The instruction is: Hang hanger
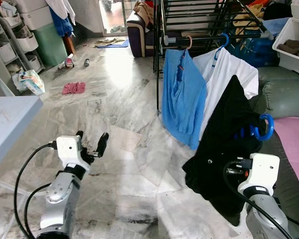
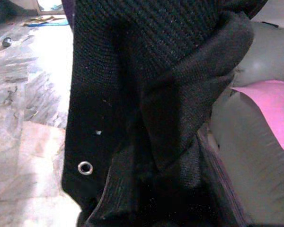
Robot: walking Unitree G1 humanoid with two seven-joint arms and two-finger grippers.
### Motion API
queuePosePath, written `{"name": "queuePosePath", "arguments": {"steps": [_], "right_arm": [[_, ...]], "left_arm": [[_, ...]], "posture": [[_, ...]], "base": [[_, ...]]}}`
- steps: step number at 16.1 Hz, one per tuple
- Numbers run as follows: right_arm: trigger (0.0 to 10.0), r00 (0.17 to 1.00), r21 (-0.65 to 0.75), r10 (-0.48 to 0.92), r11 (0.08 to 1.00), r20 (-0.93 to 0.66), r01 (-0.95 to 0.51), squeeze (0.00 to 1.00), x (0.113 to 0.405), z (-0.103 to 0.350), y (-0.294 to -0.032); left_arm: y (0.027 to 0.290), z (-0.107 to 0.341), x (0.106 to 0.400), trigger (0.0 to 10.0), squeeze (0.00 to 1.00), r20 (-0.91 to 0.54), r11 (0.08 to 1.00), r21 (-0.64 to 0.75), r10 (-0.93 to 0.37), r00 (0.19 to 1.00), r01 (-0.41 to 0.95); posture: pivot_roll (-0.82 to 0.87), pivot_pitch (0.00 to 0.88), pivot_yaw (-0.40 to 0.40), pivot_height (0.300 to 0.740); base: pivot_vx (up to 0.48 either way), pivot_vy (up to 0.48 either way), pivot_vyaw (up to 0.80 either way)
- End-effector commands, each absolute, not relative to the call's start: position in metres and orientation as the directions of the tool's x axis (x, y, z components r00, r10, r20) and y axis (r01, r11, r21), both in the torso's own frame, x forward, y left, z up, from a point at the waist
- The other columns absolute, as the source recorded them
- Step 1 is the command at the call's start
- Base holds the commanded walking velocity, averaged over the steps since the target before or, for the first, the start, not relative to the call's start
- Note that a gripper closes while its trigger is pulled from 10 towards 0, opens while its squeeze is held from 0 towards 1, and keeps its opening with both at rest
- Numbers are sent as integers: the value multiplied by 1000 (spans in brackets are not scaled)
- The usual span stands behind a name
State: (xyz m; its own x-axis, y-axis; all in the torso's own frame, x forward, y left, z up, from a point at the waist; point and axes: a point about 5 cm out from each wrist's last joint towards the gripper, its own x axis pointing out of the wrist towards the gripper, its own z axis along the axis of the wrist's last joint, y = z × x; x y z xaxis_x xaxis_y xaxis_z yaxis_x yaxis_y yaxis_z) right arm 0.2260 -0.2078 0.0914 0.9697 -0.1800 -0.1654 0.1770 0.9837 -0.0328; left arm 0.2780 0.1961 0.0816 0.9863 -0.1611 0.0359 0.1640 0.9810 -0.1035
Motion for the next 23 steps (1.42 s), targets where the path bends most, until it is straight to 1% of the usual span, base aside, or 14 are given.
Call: {"name": "queuePosePath", "arguments": {"steps": [1, 3, 5, 7, 8, 13, 16, 23], "right_arm": [[10000, 973, -6, -176, 984, -149, 177, 0, 227, 93, -204], [10000, 967, 28, -183, 981, -177, 190, 0, 221, 88, -202], [10000, 961, 7, -191, 980, -200, 197, 0, 212, 83, -203], [10000, 959, -22, -202, 979, -201, 202, 0, 209, 82, -205], [10000, 960, -54, -206, 978, -192, 200, 0, 209, 84, -210], [10000, 964, -118, -183, 980, -192, 163, 0, 211, 87, -222], [10000, 964, -134, -176, 979, -200, 151, 0, 213, 87, -231], [10000, 963, -109, -164, 984, -213, 143, 0, 210, 82, -228]], "left_arm": [[198, 81, 277, 10000, 0, 22, 980, -96, -175, 984, 177], [197, 82, 279, 10000, 0, 25, 979, -93, -182, 983, 184], [197, 82, 280, 10000, 0, 25, 980, -75, -181, 983, 182], [197, 80, 280, 10000, 0, 18, 981, -70, -181, 983, 182], [199, 78, 280, 10000, 0, 11, 982, -63, -177, 984, 177], [202, 69, 274, 10000, 0, -15, 984, -41, -173, 985, 173], [205, 65, 272, 10000, 0, -28, 984, -27, -175, 984, 174], [213, 60, 269, 10000, 0, -45, 985, -10, -173, 984, 173]], "posture": [[-53, 0, 43, 740], [-57, 0, 47, 740], [-64, 0, 52, 740], [-66, 0, 54, 740], [-69, 0, 53, 740], [-73, 0, 40, 740], [-74, 0, 31, 740], [-69, 0, 39, 740]], "base": [[0, 0, 0], [0, 0, 0], [0, 0, 0], [0, 0, 0], [0, 0, 0], [0, 0, 0], [0, 0, 0], [0, 0, 0]]}}
